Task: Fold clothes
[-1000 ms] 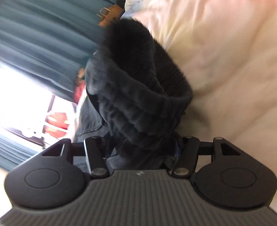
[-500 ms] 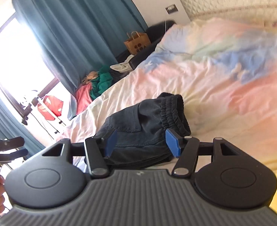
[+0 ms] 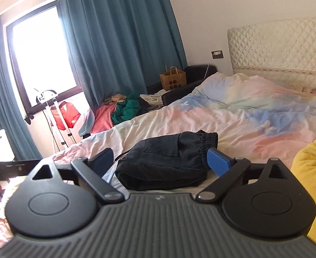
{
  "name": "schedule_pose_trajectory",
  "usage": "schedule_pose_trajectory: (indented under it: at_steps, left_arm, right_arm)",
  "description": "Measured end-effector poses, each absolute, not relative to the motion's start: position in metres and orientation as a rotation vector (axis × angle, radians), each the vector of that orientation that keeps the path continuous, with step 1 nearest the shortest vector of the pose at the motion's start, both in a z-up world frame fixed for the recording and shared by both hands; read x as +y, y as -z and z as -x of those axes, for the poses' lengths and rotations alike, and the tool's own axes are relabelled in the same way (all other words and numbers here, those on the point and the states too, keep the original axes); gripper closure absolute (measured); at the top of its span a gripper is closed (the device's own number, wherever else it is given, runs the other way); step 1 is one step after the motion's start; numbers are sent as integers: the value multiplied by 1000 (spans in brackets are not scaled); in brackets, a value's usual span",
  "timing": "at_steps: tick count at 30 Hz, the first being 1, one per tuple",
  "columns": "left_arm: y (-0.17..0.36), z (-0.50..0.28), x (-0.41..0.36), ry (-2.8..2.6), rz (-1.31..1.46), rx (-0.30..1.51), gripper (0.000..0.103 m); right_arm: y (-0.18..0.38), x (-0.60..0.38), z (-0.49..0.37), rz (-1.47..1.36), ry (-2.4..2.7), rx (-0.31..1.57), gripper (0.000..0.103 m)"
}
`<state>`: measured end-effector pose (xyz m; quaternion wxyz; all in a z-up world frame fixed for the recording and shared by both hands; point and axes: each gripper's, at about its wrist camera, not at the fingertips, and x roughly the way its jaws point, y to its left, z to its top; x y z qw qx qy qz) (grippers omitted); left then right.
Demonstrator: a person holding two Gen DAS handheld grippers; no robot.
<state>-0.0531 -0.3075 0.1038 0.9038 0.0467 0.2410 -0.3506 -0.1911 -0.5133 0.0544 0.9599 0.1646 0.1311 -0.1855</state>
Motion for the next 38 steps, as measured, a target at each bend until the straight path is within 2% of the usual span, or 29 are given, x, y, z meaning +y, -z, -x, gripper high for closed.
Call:
schedule_pose_trajectory:
  at_steps: [7,15,30,38]
  left_arm:
    - [-86,89,-262,677,-57,422,0]
    - [-63,106,-239,634,-134,368,0]
    - [-44,94,-240,584,-132,378,0]
    - [-36,94,-246,590,-142,393,0]
  right_arm:
    - [-29,-472,207,-299,404,240,7]
    - [-5,-442,200,-241,458,245,8]
    - [17,-419,184,-133,486,292,7]
    - [22,-428,185,-174,491,301,7]
